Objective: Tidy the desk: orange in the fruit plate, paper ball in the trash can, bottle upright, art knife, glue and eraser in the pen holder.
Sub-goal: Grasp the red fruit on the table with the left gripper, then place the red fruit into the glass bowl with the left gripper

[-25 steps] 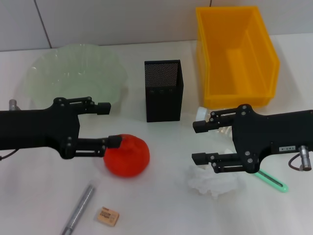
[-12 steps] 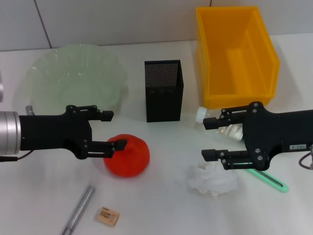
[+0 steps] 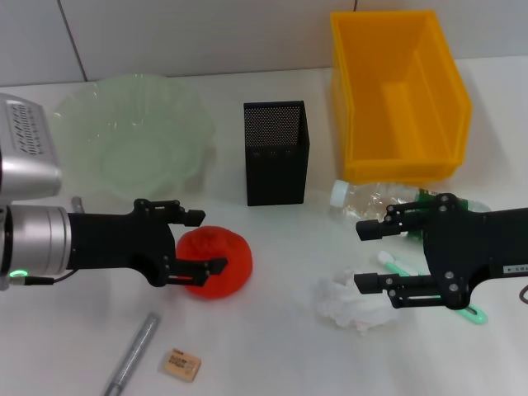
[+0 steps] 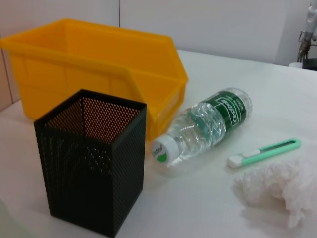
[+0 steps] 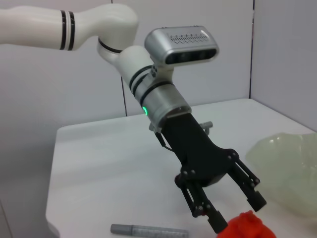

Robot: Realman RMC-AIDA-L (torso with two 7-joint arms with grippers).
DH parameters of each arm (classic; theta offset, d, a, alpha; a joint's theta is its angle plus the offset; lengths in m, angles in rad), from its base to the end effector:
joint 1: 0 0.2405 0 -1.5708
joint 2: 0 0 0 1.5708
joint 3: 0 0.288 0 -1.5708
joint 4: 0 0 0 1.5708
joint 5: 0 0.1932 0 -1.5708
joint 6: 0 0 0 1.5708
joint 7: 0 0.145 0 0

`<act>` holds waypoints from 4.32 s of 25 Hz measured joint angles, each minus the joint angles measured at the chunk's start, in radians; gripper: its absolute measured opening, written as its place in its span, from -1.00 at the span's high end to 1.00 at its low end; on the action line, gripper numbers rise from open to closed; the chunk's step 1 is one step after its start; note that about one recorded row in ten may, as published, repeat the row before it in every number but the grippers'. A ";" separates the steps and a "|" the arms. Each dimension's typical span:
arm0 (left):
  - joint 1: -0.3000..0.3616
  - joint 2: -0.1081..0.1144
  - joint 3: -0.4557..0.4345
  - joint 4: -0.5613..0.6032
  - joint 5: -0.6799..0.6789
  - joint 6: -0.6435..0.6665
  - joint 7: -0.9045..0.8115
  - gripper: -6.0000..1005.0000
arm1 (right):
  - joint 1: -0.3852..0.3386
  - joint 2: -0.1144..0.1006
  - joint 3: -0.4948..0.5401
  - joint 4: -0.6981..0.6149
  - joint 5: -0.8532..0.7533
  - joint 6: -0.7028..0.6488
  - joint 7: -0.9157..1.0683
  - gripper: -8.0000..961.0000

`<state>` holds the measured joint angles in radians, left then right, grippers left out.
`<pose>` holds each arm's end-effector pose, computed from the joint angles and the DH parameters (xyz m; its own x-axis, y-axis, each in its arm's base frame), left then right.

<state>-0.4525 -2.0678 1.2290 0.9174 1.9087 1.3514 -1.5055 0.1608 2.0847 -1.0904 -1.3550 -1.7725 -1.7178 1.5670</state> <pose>-0.2514 0.3291 -0.0461 0.9473 0.2113 0.2409 0.2559 -0.9513 -0.1718 0.2458 0.2510 0.0236 0.9072 -0.1316 -0.3996 -0.2099 -0.9647 -0.1588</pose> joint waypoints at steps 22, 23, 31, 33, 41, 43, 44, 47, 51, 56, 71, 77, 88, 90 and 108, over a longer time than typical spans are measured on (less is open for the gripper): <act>-0.009 -0.003 0.107 -0.045 -0.009 -0.170 -0.020 -0.44 | -0.006 -0.001 0.014 -0.013 0.006 -0.020 0.000 -0.26; -0.010 -0.003 0.114 -0.045 -0.009 -0.173 -0.020 -0.43 | -0.006 -0.001 0.014 -0.013 0.006 -0.020 -0.001 -0.26; -0.009 -0.003 0.122 -0.045 -0.007 -0.172 -0.015 0.10 | -0.006 0.000 0.014 -0.016 0.008 -0.020 -0.002 -0.26; -0.004 -0.003 0.122 -0.039 -0.008 -0.167 -0.014 0.36 | -0.006 0.000 0.015 -0.016 0.008 -0.020 -0.002 -0.26; 0.031 -0.003 0.118 0.051 -0.016 -0.119 -0.018 0.57 | -0.015 0.002 0.039 -0.005 0.009 -0.020 -0.005 -0.26; 0.054 -0.002 0.114 0.100 -0.041 -0.103 -0.019 0.59 | -0.019 0.002 0.045 0.001 0.009 -0.020 -0.007 -0.26; 0.065 -0.001 0.113 0.123 -0.055 -0.096 -0.020 0.60 | -0.020 0.002 0.047 0.005 0.009 -0.019 -0.009 -0.26; 0.103 0.002 0.109 0.206 -0.098 -0.075 -0.021 0.63 | -0.024 0.003 0.049 0.018 0.009 -0.014 -0.017 -0.26; 0.147 0.001 0.088 0.310 -0.124 -0.079 -0.021 0.70 | -0.024 0.003 0.046 0.028 0.010 -0.011 -0.021 -0.25; 0.147 -0.001 -0.008 0.316 -0.194 -0.147 -0.013 0.77 | -0.025 0.005 0.040 0.030 0.019 -0.016 -0.031 -0.26; 0.019 -0.002 -0.056 0.024 -0.377 -0.452 0.115 0.87 | -0.027 0.005 0.036 0.031 0.033 -0.036 -0.033 -0.26; -0.063 -0.002 -0.048 -0.081 -0.374 -0.576 0.116 0.87 | -0.026 0.005 0.037 0.031 0.034 -0.046 -0.033 -0.26; -0.083 -0.001 -0.040 -0.159 -0.368 -0.662 0.157 0.85 | -0.028 0.004 0.044 0.030 0.036 -0.046 -0.033 -0.26; -0.082 -0.001 -0.040 -0.163 -0.368 -0.665 0.158 0.84 | -0.027 0.003 0.044 0.030 0.037 -0.046 -0.033 -0.26; -0.081 0.001 -0.008 -0.172 -0.372 -0.649 0.159 -0.22 | -0.030 0.001 0.051 0.031 0.052 -0.046 -0.033 -0.26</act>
<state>-0.5331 -2.0673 1.2206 0.7457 1.5365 0.7029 -1.3467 0.1311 2.0861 -1.0398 -1.3241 -1.7210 -1.7640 1.5338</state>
